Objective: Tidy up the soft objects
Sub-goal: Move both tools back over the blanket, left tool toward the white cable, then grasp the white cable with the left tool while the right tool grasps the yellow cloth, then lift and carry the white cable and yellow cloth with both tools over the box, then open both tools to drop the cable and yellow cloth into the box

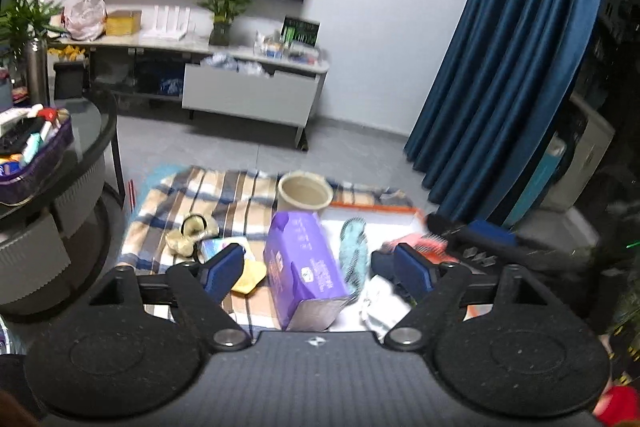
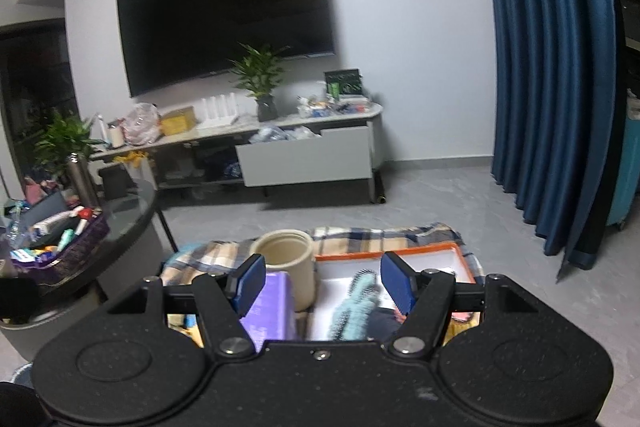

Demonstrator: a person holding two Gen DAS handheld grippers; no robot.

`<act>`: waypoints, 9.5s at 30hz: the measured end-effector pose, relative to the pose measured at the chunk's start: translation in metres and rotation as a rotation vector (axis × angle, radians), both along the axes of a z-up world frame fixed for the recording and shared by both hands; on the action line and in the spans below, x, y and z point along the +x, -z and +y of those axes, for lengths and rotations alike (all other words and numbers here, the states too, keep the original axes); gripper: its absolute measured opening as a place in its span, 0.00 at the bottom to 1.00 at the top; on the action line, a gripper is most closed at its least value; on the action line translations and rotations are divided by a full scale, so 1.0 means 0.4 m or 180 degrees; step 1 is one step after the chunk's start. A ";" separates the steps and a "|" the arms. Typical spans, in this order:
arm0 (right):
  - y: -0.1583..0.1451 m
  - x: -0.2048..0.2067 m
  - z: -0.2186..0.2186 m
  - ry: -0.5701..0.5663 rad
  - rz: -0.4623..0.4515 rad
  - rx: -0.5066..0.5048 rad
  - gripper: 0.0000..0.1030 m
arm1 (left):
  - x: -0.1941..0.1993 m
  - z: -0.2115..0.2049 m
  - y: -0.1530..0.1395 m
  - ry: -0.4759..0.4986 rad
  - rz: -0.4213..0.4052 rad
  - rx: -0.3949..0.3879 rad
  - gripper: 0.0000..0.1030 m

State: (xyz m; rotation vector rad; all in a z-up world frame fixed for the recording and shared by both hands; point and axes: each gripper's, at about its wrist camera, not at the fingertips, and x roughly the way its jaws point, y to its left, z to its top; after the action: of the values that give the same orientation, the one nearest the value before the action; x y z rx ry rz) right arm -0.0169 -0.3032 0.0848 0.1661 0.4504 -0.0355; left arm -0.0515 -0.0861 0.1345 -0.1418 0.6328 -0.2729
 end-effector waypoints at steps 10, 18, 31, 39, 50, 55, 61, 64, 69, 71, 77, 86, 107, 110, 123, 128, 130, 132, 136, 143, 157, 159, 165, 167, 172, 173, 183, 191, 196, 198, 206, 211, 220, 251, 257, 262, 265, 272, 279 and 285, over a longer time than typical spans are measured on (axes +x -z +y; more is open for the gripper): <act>-0.027 -0.015 -0.004 -0.0173 -0.0137 0.0090 0.76 | -0.125 -0.012 -0.188 0.0255 -0.0245 -0.0424 0.87; -0.015 -0.024 -0.018 -0.0219 -0.0154 0.0161 0.76 | -0.149 -0.055 -0.296 0.0531 -0.0821 -0.0571 0.93; 0.049 -0.007 0.066 -0.0514 -0.0018 0.0155 0.76 | 0.050 0.003 0.117 0.0069 0.0095 0.0316 0.87; 0.104 0.010 0.179 -0.0788 0.0196 0.0009 0.76 | 0.127 0.040 0.377 -0.0036 0.0869 0.0417 0.86; 0.124 0.038 0.199 -0.0757 0.0302 -0.0034 0.76 | 0.144 -0.001 0.449 0.0132 0.0922 0.0535 0.86; 0.131 0.038 0.172 -0.0662 0.0311 -0.0014 0.76 | 0.161 -0.017 0.496 0.0190 0.0993 0.0564 0.87; 0.140 0.038 0.151 -0.0591 0.0328 0.0011 0.76 | 0.182 -0.045 0.542 0.0286 0.1011 0.0598 0.87; 0.140 0.039 0.147 -0.0589 0.0321 0.0017 0.76 | 0.190 -0.057 0.562 0.0331 0.1000 0.0606 0.86; 0.140 0.039 0.144 -0.0588 0.0316 0.0027 0.76 | 0.191 -0.058 0.585 0.0292 0.0780 0.0839 0.72; 0.139 0.040 0.145 -0.0593 0.0320 0.0029 0.76 | 0.189 -0.051 0.586 0.0286 0.0699 0.0899 0.67; 0.139 0.053 0.171 -0.0662 0.0363 -0.0013 0.76 | 0.177 -0.017 0.575 0.0232 0.0560 0.0956 0.66; 0.205 0.114 0.299 -0.0877 0.0583 -0.0150 0.76 | 0.195 0.108 0.451 -0.0251 0.0267 0.0736 0.67; 0.426 0.348 0.516 -0.0302 0.0960 -0.0923 0.76 | 0.262 0.294 0.401 -0.0629 0.0252 0.0477 0.67; 0.458 0.370 0.531 -0.0330 0.1058 -0.1075 0.60 | 0.271 0.294 0.405 -0.0605 0.0268 0.0454 0.67; 0.325 0.289 0.462 -0.0569 0.0571 -0.0447 0.30 | 0.276 0.287 0.391 -0.0605 0.0260 0.0440 0.67; 0.243 0.239 0.422 -0.0597 0.0398 -0.0369 0.30 | 0.260 0.263 0.345 -0.0565 0.0157 0.0402 0.67; 0.214 0.225 0.398 -0.0567 0.0351 -0.0319 0.30 | 0.253 0.246 0.323 -0.0523 0.0100 0.0397 0.67; 0.189 0.213 0.376 -0.0543 0.0295 -0.0298 0.30 | 0.249 0.228 0.305 -0.0479 0.0055 0.0404 0.67; 0.150 0.188 0.334 -0.0535 0.0225 -0.0238 0.30 | 0.239 0.188 0.272 -0.0393 -0.0032 0.0443 0.67; 0.104 0.149 0.275 -0.0494 0.0146 -0.0193 0.30 | 0.222 0.129 0.236 -0.0260 -0.0142 0.0470 0.67; 0.087 0.097 0.202 -0.0352 0.0107 -0.0108 0.30 | 0.212 0.073 0.229 -0.0098 -0.0148 0.0469 0.67; 0.084 0.092 0.192 -0.0326 0.0092 -0.0099 0.30 | 0.210 0.064 0.230 -0.0077 -0.0141 0.0479 0.67; 0.078 0.074 0.164 -0.0247 0.0069 -0.0082 0.30 | 0.204 0.028 0.230 0.0014 -0.0145 0.0498 0.67; 0.079 0.068 0.157 -0.0219 0.0066 -0.0077 0.30 | 0.204 0.020 0.230 0.0049 -0.0151 0.0490 0.67; 0.076 0.061 0.140 -0.0151 0.0060 -0.0062 0.30 | 0.200 -0.004 0.230 0.0133 -0.0170 0.0488 0.67; 0.077 0.058 0.133 -0.0140 0.0059 -0.0062 0.30 | 0.199 -0.009 0.230 0.0147 -0.0174 0.0490 0.67; 0.073 0.044 0.089 -0.0004 0.0042 -0.0058 0.30 | 0.188 -0.047 0.233 0.0278 -0.0187 0.0486 0.67; 0.071 0.029 0.056 0.0096 0.0027 -0.0049 0.30 | 0.185 -0.083 0.235 0.0394 -0.0199 0.0501 0.67; 0.070 0.023 0.042 0.0146 0.0028 -0.0049 0.30 | 0.184 -0.102 0.235 0.0469 -0.0198 0.0494 0.67; 0.069 0.023 0.038 0.0165 0.0031 -0.0047 0.30 | 0.185 -0.109 0.236 0.0497 -0.0187 0.0482 0.67; 0.065 0.020 0.021 0.0238 0.0026 -0.0053 0.30 | 0.189 -0.128 0.242 0.0591 -0.0160 0.0460 0.67; 0.067 0.017 -0.004 0.0297 0.0029 -0.0050 0.30 | 0.193 -0.151 0.243 0.0673 -0.0162 0.0459 0.67; 0.081 0.014 -0.048 0.0404 0.0073 -0.0026 0.30 | 0.204 -0.190 0.250 0.0810 -0.0143 0.0462 0.67; 0.142 0.158 -0.202 0.0447 0.0369 0.0069 0.31 | 0.295 -0.306 0.311 0.1202 0.0122 0.0495 0.67; 0.164 0.213 -0.234 0.0435 0.0467 0.0100 0.32 | 0.328 -0.327 0.325 0.1254 0.0229 0.0458 0.67; 0.178 0.255 -0.249 0.0429 0.0523 0.0076 0.32 | 0.354 -0.339 0.332 0.1320 0.0305 0.0391 0.67; 0.184 0.278 -0.259 0.0425 0.0549 0.0058 0.33 | 0.372 -0.347 0.334 0.1370 0.0305 0.0369 0.67; 0.181 0.310 -0.273 0.0424 0.0448 0.0079 0.56 | 0.402 -0.366 0.334 0.1459 0.0327 0.0208 0.74; 0.148 0.270 -0.268 0.0421 0.0295 0.0131 0.65 | 0.397 -0.352 0.319 0.1469 0.0294 0.0082 0.77; 0.100 0.201 -0.220 0.0387 0.0142 0.0058 0.65 | 0.363 -0.325 0.284 0.1383 0.0197 0.0172 0.77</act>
State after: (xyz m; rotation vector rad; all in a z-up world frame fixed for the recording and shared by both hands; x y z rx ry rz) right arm 0.0634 -0.3914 0.0446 0.2107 0.4849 -0.1548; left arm 0.0936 -0.2162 0.0209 0.0419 0.7291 -0.6717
